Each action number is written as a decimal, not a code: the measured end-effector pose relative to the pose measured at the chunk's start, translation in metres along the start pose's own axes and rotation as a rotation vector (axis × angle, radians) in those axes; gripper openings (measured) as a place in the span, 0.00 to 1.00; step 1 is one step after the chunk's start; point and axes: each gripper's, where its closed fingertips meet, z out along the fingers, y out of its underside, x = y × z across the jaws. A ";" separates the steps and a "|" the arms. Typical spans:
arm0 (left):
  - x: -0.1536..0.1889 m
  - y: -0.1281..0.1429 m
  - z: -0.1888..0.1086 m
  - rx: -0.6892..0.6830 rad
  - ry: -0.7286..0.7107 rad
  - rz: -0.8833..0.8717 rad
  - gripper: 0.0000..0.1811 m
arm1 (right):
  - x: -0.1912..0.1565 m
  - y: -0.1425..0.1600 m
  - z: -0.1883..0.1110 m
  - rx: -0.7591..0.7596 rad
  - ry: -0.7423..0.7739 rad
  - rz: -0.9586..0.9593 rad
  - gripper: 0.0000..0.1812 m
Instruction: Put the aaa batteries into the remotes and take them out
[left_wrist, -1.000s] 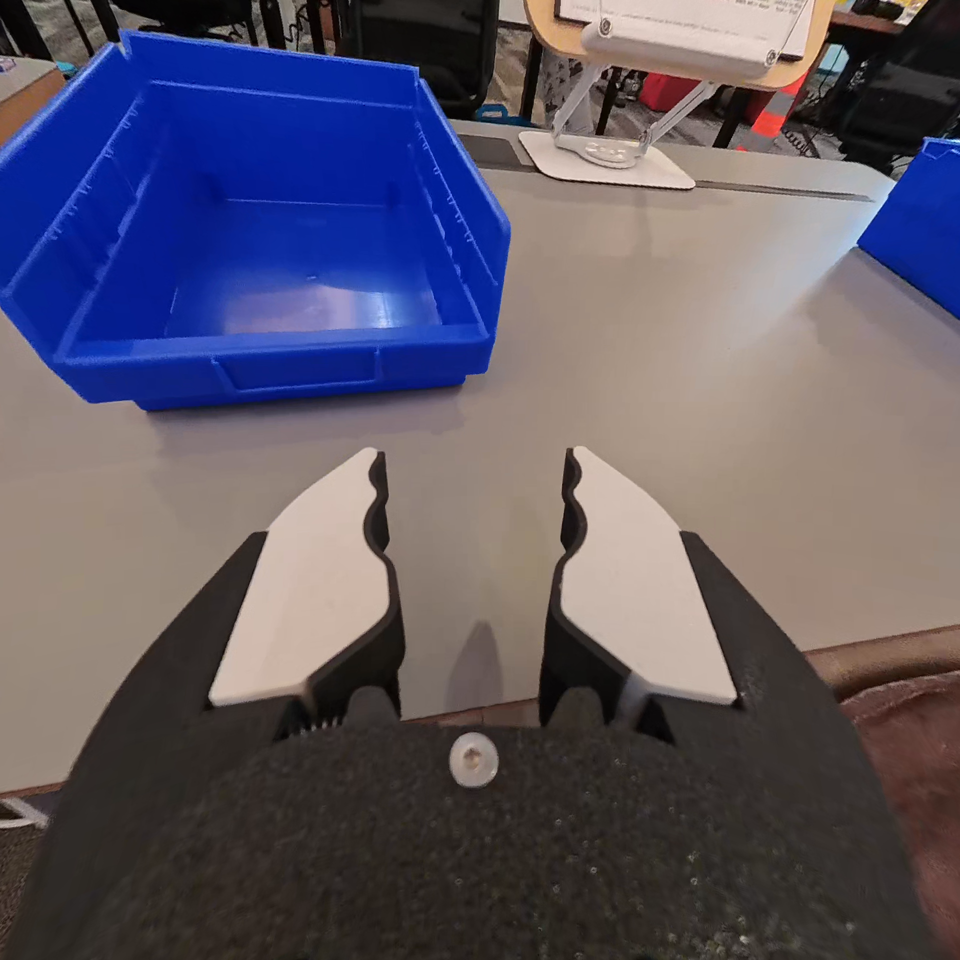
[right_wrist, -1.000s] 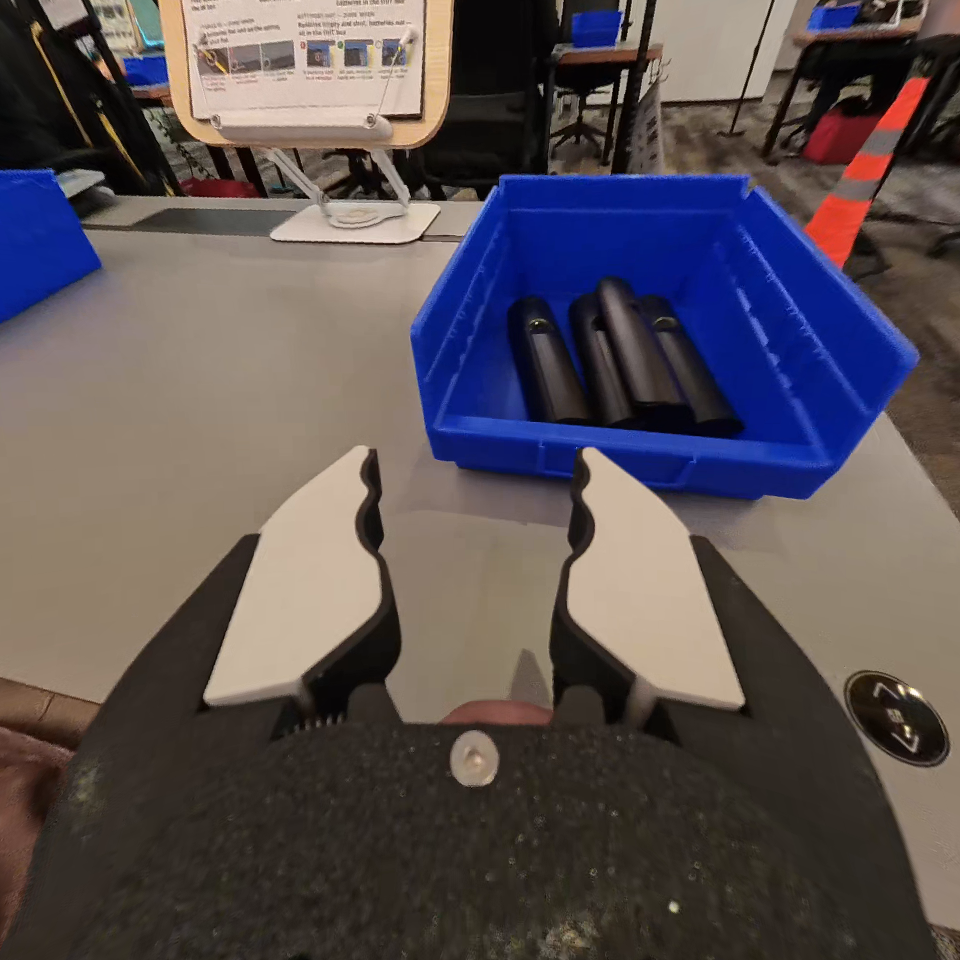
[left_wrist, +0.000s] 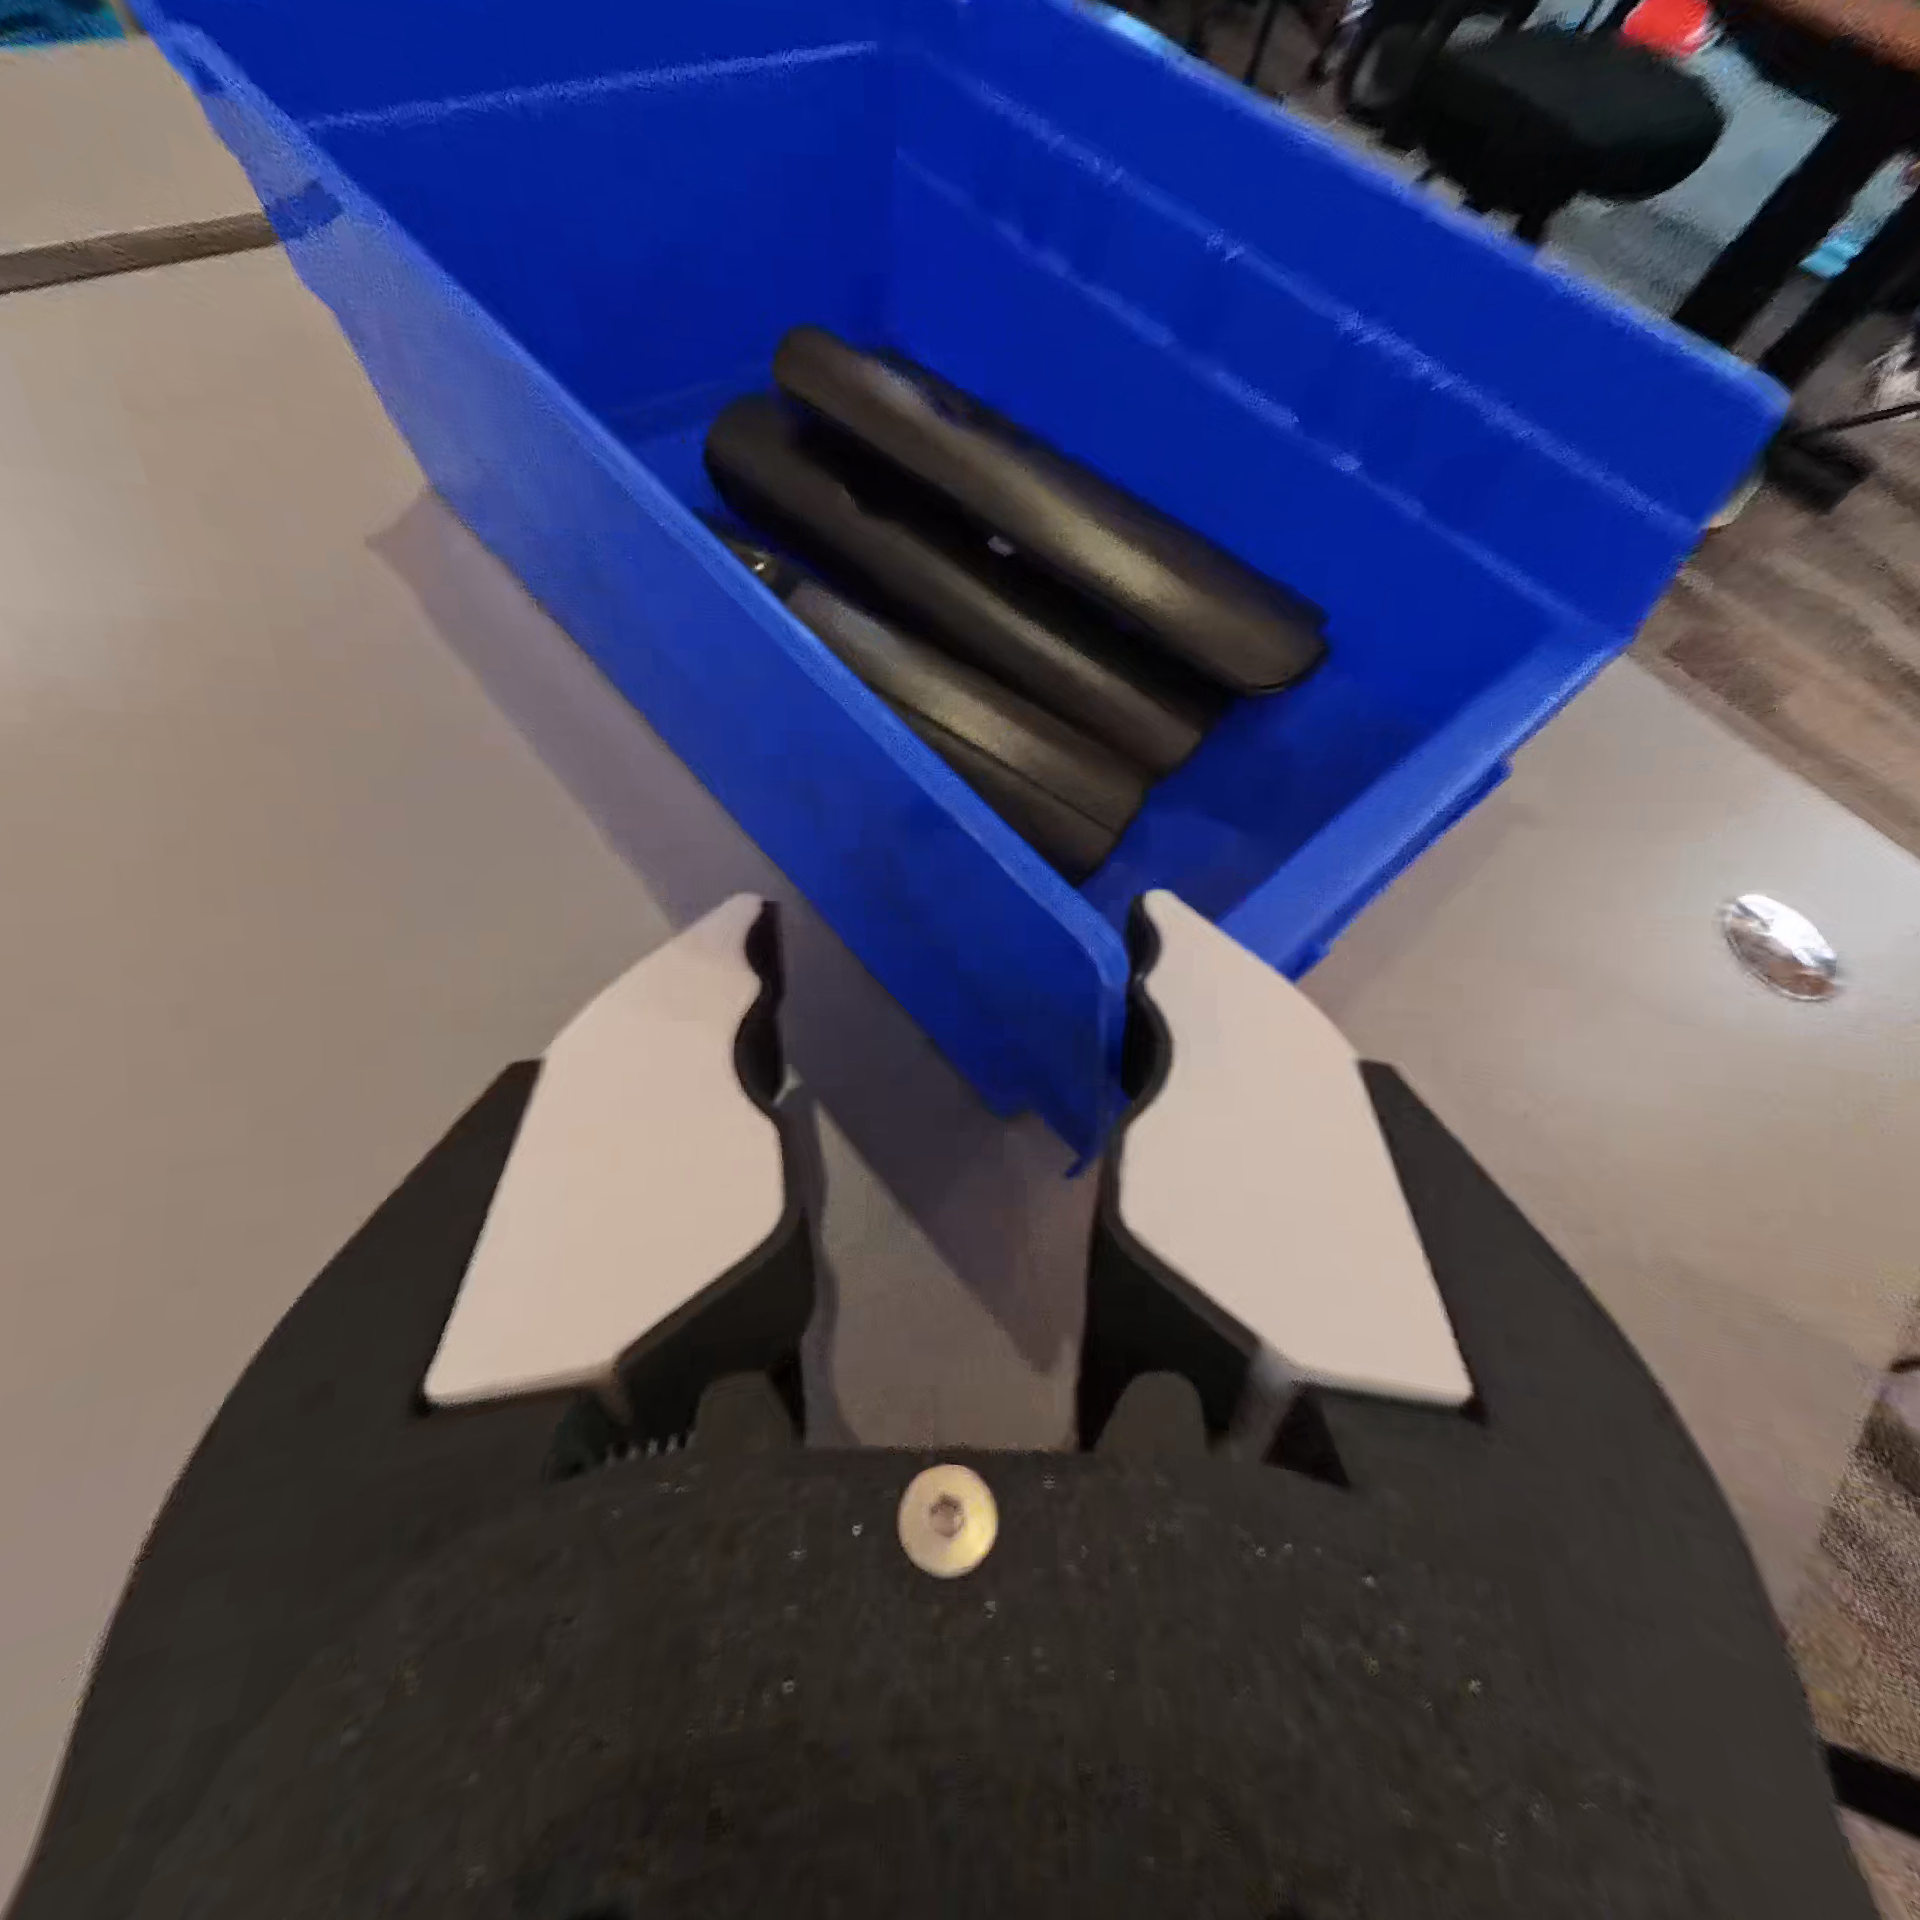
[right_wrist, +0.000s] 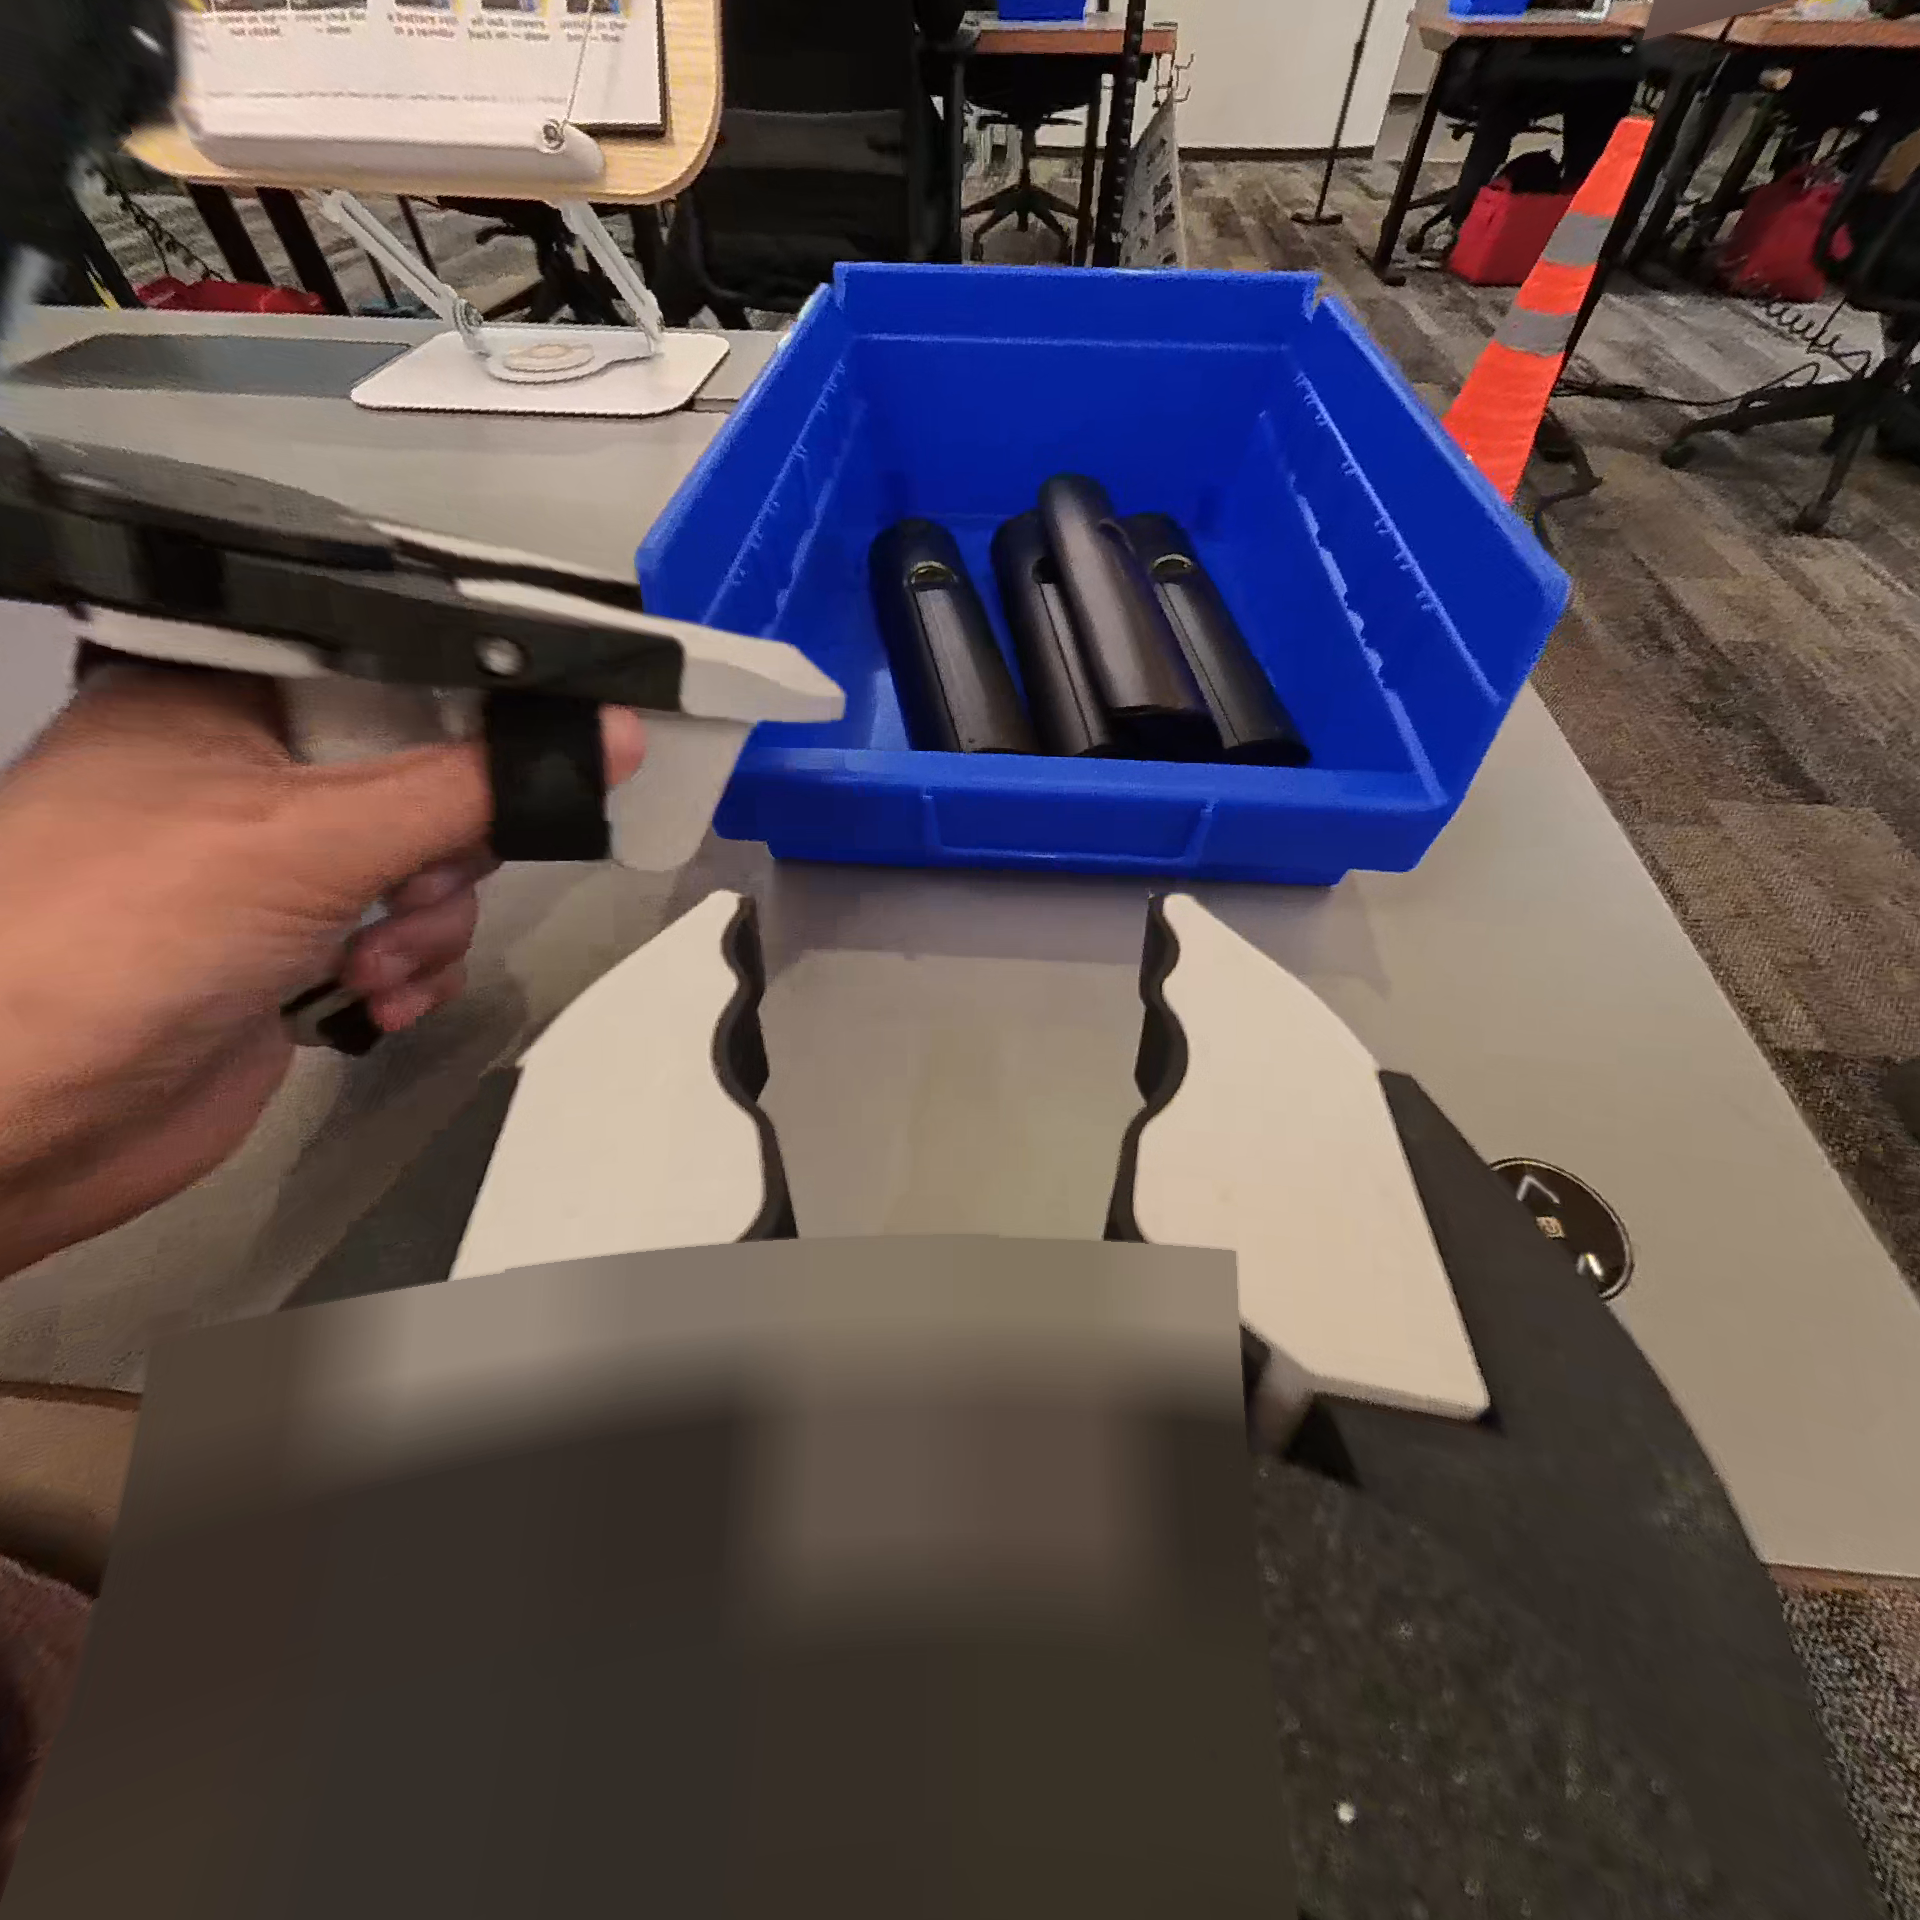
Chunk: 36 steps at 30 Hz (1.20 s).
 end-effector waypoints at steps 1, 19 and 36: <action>-0.002 -0.001 0.003 0.008 0.009 -0.006 0.32 | 0.002 -0.001 0.000 0.000 0.000 0.009 0.38; -0.081 0.031 -0.090 0.031 -0.214 -0.095 0.02 | -0.002 -0.003 0.043 -0.113 0.239 0.212 0.02; -0.286 0.094 -0.254 0.034 -0.474 -0.143 0.14 | -0.268 -0.033 0.151 -0.067 -0.121 0.068 0.06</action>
